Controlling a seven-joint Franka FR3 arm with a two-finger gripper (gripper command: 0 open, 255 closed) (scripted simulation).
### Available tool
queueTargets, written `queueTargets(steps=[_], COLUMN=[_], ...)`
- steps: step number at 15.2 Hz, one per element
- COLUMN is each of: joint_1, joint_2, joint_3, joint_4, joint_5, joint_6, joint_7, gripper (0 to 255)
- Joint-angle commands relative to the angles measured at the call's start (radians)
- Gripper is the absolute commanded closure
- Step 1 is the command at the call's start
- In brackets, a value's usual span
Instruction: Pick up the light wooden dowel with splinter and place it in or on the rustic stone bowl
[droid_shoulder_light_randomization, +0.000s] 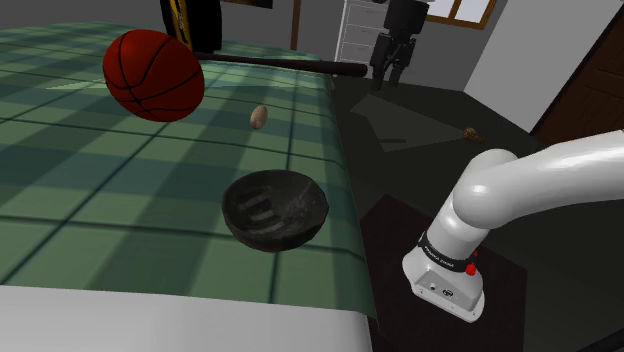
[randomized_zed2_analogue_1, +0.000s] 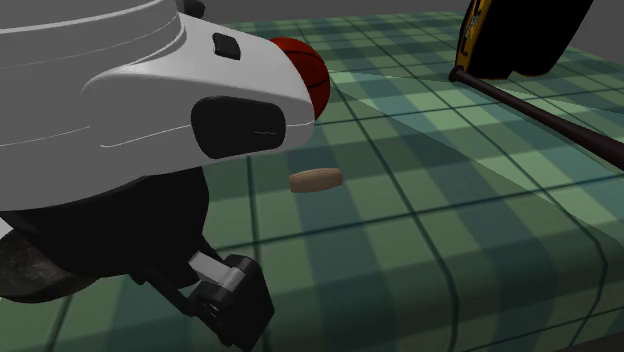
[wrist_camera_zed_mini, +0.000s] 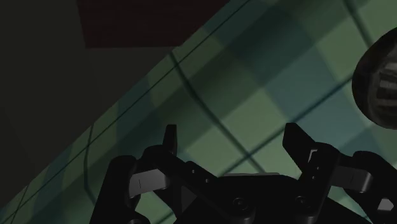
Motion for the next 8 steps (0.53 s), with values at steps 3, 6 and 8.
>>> queueTargets(steps=[3,6,8], joint_1=[-0.011,-0.029,-0.043], joint_2=[0.052,0.138,0.202], joint_3=[0.04,0.097,0.133], joint_4=[0.003,0.02,0.04], joint_5=[0.015,0.03,0.033], joint_6=[0.055,0.133,0.183], joint_7=[0.064,0.159,0.223], gripper=[0,0,0])
